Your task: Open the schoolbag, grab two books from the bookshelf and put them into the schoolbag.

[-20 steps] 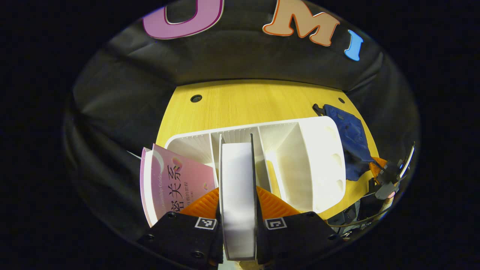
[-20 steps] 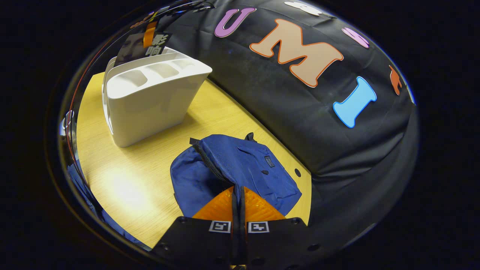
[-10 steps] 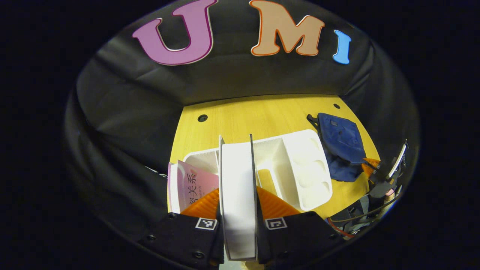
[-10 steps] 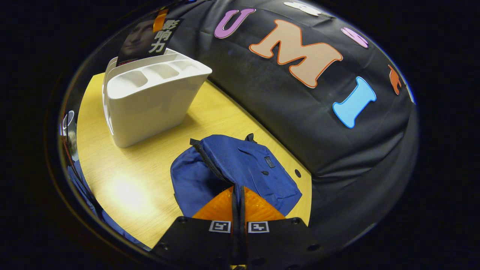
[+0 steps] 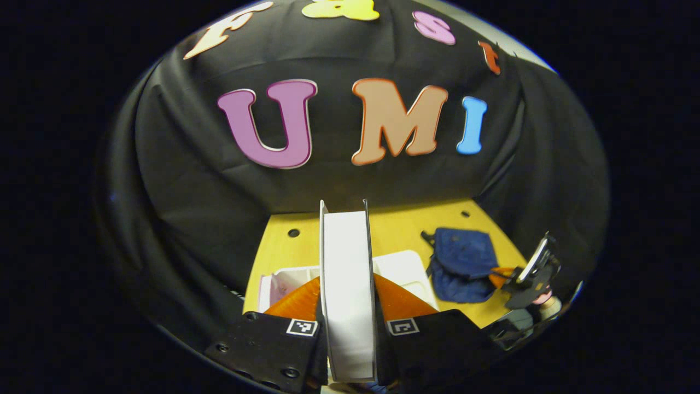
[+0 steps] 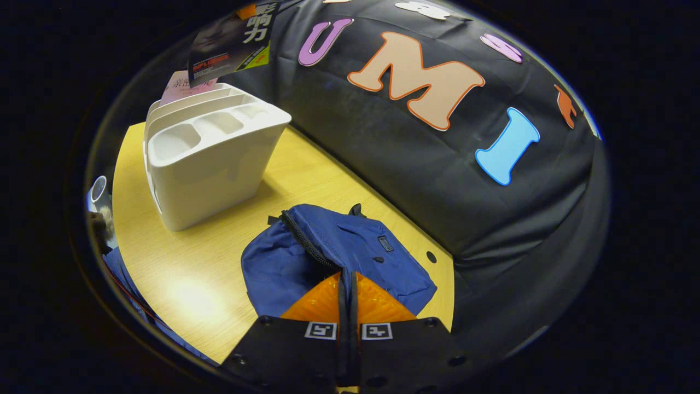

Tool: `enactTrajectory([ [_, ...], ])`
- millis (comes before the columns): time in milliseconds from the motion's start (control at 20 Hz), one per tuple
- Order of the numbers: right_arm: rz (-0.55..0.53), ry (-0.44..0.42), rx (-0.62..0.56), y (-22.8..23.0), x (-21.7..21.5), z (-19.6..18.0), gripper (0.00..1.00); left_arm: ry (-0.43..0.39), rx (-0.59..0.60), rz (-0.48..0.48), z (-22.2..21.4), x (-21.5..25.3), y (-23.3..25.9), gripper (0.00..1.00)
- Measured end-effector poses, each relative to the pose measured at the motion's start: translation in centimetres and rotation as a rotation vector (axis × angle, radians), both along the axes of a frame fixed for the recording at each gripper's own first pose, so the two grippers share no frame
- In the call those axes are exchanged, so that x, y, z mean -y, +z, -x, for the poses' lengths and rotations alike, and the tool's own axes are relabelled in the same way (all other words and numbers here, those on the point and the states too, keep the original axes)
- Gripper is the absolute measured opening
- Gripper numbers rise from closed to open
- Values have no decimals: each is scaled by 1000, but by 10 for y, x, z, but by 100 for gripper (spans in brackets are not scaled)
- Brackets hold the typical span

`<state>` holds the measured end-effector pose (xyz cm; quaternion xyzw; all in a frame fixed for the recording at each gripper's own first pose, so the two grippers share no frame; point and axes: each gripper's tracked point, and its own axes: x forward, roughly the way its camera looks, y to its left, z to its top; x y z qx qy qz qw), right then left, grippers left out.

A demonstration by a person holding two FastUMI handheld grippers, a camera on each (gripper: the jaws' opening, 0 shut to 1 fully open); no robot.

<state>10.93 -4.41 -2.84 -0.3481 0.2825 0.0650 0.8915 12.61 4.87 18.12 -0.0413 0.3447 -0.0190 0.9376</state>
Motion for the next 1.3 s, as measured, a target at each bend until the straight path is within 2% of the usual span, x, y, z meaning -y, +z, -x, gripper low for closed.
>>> enactTrajectory([
  [100, -16, -6, 16, 6, 2, -3, 3, -45, 83, 178, 2, 43, 7, 31],
  [300, -54, -27, 50, 16, 7, -9, 3, -118, 86, 402, 21, 94, -20, 31],
  [550, -92, -54, 105, 30, 13, -19, 4, -153, 46, 605, 39, 149, -70, 31],
  [700, -94, -47, 116, 32, 12, -21, 3, -153, -2, 665, 40, 174, -103, 31],
  [850, -99, -38, 122, 31, 11, -21, 4, -130, -5, 730, 39, 200, -124, 31],
  [1000, -109, -27, 128, 31, 11, -20, 3, -74, 32, 792, 31, 223, -142, 31],
  [1300, -158, -25, 155, 37, 14, -22, 3, 97, 101, 923, 27, 245, -176, 31],
])
